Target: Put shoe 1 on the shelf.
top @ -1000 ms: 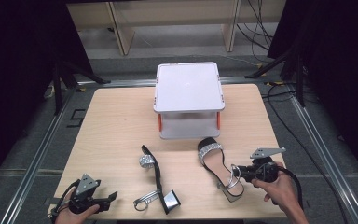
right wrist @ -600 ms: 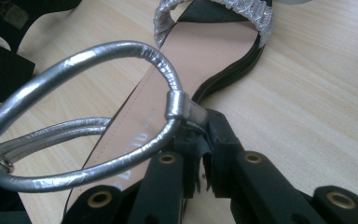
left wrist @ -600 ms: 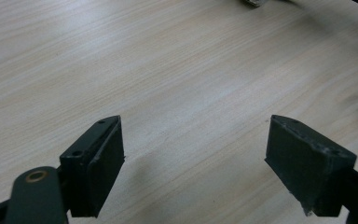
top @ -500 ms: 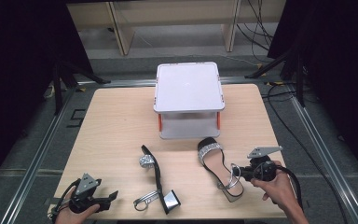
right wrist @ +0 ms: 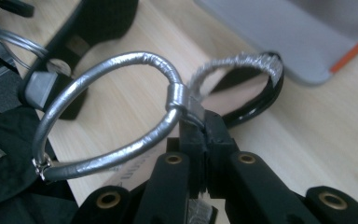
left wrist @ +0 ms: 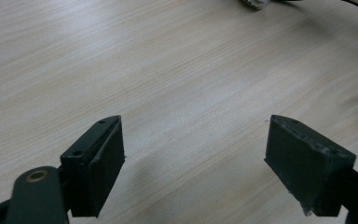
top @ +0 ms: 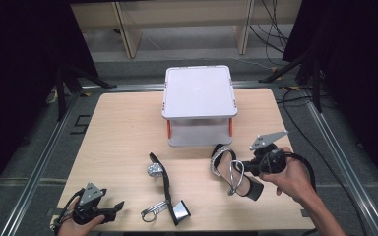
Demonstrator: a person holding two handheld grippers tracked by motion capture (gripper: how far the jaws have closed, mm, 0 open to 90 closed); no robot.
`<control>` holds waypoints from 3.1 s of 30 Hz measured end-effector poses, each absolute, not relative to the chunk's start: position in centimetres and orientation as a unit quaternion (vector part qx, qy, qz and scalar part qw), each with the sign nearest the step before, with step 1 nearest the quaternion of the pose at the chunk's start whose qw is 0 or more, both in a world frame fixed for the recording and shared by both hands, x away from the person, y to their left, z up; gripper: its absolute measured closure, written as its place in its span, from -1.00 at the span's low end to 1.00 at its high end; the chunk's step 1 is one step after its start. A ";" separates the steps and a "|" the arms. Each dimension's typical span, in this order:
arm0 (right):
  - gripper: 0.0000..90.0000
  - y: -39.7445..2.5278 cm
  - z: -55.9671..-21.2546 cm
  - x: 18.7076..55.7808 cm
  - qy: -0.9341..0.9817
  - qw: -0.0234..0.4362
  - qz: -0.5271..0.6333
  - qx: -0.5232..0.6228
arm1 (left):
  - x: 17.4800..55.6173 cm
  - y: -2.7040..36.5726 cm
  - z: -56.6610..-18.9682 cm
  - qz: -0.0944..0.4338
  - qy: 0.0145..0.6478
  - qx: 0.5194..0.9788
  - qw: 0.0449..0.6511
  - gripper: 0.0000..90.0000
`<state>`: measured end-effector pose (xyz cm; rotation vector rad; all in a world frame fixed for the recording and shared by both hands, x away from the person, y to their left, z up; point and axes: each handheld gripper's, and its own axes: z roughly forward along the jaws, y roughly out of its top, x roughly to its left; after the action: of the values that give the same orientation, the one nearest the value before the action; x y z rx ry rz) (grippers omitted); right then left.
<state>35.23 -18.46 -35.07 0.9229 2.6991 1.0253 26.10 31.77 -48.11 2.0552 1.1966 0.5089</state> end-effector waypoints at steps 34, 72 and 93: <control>0.97 -7.2 -17.9 38.5 0.903 0.096 0.364 0.205 | 26.1 32.0 -48.2 0.198 0.460 0.794 0.344 -0.58; 0.97 0.0 -17.7 59.0 0.826 0.217 0.376 0.359 | 25.8 31.5 -48.1 0.189 0.447 0.798 0.357 -0.58; 0.91 -2.9 -23.4 56.6 0.837 0.179 0.377 0.353 | 25.8 31.6 -48.1 0.196 0.450 0.797 0.352 -0.58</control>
<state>56.61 -2.92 -23.41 0.9989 2.3680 1.0662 25.75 31.57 -48.08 2.0627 1.1633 0.5074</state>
